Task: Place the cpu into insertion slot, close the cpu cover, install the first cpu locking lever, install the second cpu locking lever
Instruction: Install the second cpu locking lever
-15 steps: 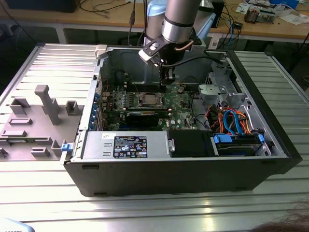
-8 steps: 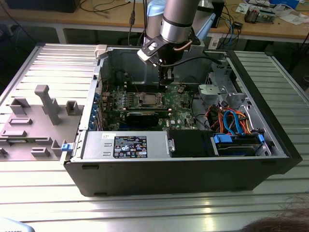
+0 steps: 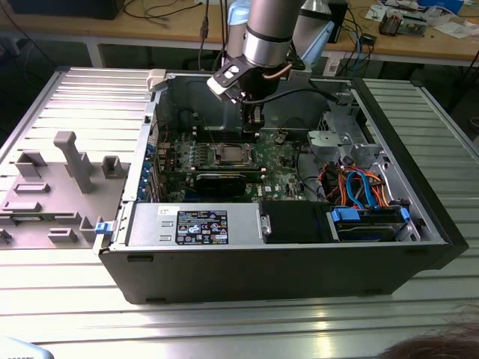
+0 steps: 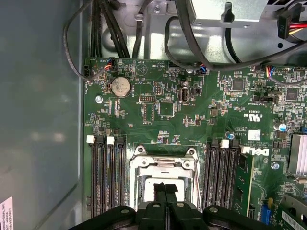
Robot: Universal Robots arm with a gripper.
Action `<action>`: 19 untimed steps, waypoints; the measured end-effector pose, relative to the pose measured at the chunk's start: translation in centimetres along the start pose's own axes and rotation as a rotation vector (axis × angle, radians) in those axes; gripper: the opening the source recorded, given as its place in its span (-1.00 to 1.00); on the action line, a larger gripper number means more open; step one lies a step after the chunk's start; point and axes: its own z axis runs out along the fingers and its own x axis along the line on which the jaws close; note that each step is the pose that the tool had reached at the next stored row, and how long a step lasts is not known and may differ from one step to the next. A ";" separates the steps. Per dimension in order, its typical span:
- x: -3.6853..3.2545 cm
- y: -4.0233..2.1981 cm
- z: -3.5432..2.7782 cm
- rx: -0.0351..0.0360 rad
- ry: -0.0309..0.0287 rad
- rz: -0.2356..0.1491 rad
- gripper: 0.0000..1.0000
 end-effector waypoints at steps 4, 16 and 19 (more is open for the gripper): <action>0.00 -0.02 0.02 0.0000 0.0000 0.000 -0.79; 0.01 -0.29 0.09 0.0000 -0.0001 0.000 -0.79; 0.02 -0.35 0.11 0.0000 -0.0001 0.000 -0.79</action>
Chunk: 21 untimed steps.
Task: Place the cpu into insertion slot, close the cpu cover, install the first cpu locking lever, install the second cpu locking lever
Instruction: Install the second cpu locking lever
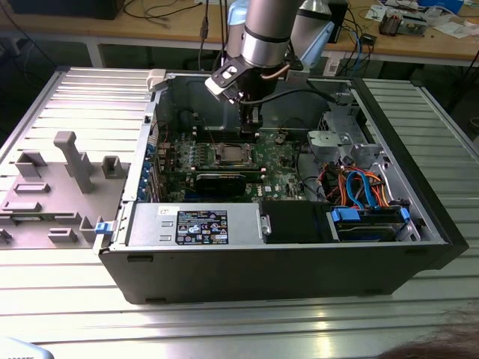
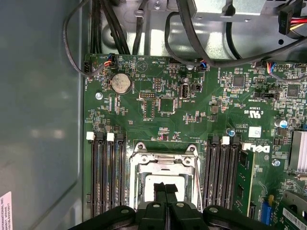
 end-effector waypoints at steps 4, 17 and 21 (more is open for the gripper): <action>0.00 -0.07 0.02 0.0000 0.0000 0.000 -0.79; 0.02 -0.32 0.25 0.0000 0.0000 0.000 -0.79; 0.03 -0.51 0.27 0.0000 0.0000 0.000 -0.79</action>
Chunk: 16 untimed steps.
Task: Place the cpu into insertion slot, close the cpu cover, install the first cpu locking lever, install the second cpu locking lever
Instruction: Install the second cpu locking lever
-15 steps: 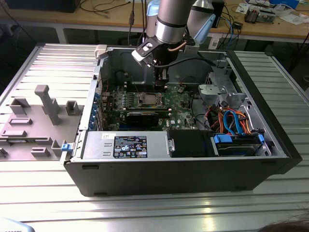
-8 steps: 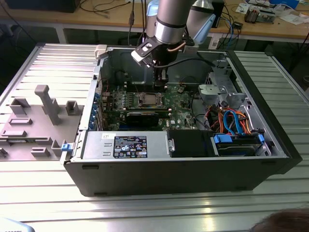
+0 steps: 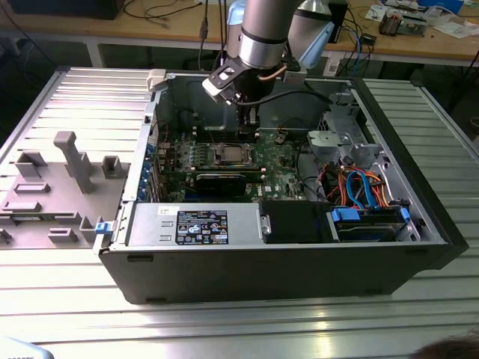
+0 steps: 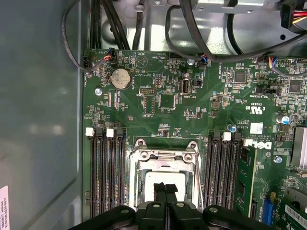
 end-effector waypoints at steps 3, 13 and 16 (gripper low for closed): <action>0.01 -0.18 0.02 0.0000 0.0000 0.000 -0.79; 0.03 -0.51 0.06 -0.0001 0.0000 0.000 -0.79; 0.03 -0.58 0.06 -0.0001 0.0000 0.000 -0.79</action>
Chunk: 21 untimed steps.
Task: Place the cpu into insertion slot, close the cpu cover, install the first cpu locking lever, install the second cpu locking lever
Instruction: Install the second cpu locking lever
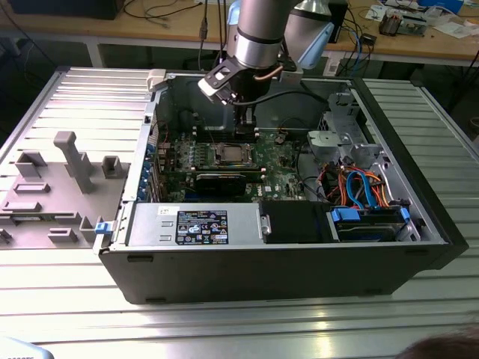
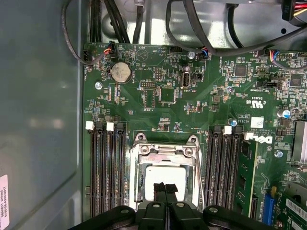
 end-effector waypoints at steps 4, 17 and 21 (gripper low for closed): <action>0.00 -0.08 0.01 0.0000 0.0000 0.000 -0.79; 0.06 -1.50 2.05 0.0002 -0.0043 -0.050 -0.79; 0.10 -2.23 3.05 0.0003 -0.0044 -0.050 -0.79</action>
